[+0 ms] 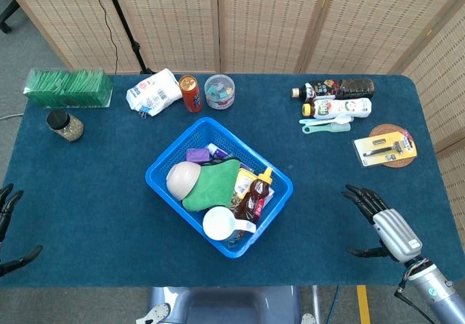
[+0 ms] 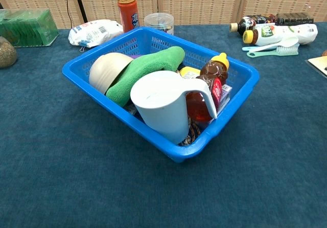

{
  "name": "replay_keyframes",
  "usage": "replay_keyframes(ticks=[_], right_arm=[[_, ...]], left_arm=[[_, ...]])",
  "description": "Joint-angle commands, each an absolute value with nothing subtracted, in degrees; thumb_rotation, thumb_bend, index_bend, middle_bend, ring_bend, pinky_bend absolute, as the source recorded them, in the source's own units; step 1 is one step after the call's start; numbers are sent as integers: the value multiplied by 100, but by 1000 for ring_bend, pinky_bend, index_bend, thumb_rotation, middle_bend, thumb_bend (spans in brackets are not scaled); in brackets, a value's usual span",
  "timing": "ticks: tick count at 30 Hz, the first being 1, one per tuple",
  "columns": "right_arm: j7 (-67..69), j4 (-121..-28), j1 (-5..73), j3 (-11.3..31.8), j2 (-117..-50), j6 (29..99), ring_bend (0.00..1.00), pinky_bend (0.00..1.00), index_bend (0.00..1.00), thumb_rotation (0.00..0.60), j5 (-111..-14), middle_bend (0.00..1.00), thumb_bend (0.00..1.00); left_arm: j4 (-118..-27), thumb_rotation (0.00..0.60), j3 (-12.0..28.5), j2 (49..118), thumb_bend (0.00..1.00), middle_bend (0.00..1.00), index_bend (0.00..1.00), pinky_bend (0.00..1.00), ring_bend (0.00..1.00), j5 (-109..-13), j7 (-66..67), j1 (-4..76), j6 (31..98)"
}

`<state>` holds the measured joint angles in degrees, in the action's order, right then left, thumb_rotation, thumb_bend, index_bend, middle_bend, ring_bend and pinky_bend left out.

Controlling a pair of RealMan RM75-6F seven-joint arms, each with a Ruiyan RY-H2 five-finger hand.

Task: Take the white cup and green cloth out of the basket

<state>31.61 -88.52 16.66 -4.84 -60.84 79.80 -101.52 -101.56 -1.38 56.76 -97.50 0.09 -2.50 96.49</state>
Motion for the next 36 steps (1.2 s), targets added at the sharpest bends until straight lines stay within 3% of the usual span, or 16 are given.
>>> replay_keyframes(ticks=[1,11,19,31,36], right_arm=[[3171,-8841,1672,-490,-6110,7993,0,0,5,600,-10161,36,0],[3542,-8831,1907,-444,-6374,7832,33,0,73,600,-10226,102,0],[3861,-9401,2450,-413,-6381,7312,52,0,161,600,-10404,178,0],[2712,-10147,2805,-5,-6839,6542,98,0,230,600,-9548,233,0],[2292,-10268,2795,104,-7186,6587,150,0,268,600,-9360,276,0]], left_arm=[[-10171,600,-140,5679,0,0,0,0,0,-9753,29,-260,9661],[-10247,600,-125,5706,0,0,0,0,0,-9731,164,-253,9617],[-10291,600,-105,5712,0,0,0,0,0,-9669,220,-246,9580],[-10281,600,-84,5705,0,0,0,0,0,-9631,233,-199,9494],[-10266,600,-82,5693,0,0,0,0,0,-9622,178,-211,9518]])
